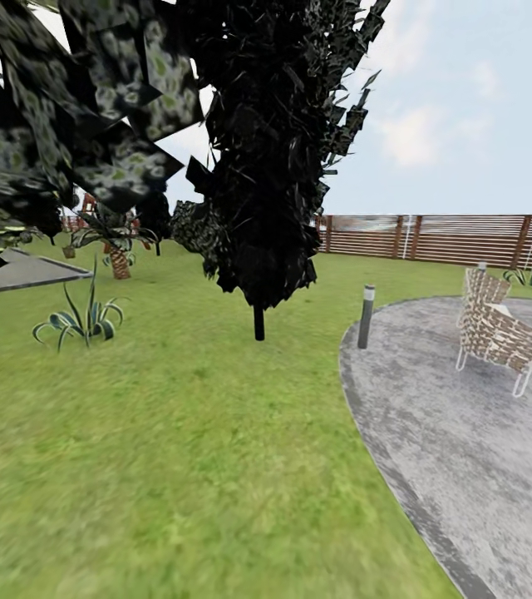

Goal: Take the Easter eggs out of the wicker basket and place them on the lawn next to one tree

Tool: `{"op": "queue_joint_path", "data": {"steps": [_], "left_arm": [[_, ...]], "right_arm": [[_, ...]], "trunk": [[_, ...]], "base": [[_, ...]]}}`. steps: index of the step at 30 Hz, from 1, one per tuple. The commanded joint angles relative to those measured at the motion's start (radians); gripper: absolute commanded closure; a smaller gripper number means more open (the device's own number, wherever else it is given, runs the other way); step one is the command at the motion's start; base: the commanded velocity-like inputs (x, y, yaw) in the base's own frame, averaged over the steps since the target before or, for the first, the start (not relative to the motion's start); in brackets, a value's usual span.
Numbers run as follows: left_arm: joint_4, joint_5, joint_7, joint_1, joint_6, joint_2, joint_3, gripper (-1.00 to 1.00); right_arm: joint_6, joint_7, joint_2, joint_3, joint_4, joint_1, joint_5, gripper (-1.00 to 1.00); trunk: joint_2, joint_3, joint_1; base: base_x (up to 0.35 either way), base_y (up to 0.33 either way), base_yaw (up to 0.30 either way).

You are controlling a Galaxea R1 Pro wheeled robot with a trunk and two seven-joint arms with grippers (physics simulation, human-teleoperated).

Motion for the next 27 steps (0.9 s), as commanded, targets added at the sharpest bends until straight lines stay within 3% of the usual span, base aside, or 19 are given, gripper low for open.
{"op": "queue_joint_path", "data": {"steps": [1,8,27], "left_arm": [[-0.002,0.0,0.0,0.001,0.0,0.0,-0.001,-1.0],[-0.002,0.0,0.0,0.001,0.0,0.0,-0.001,-1.0],[-0.002,0.0,0.0,0.001,0.0,0.0,-0.001,-1.0]], "right_arm": [[-0.007,0.0,0.0,0.006,0.004,-0.002,-0.001,-1.0],[-0.006,0.0,0.0,0.006,0.004,-0.002,-0.001,-1.0],[-0.006,0.0,0.0,0.006,0.004,-0.002,0.002,-1.0]], "trunk": [[0.0,-0.001,0.001],[0.0,-0.001,0.001],[0.0,-0.001,0.001]], "base": [[0.342,0.0,-0.214],[0.342,0.0,-0.187],[0.342,0.0,-0.005]]}}
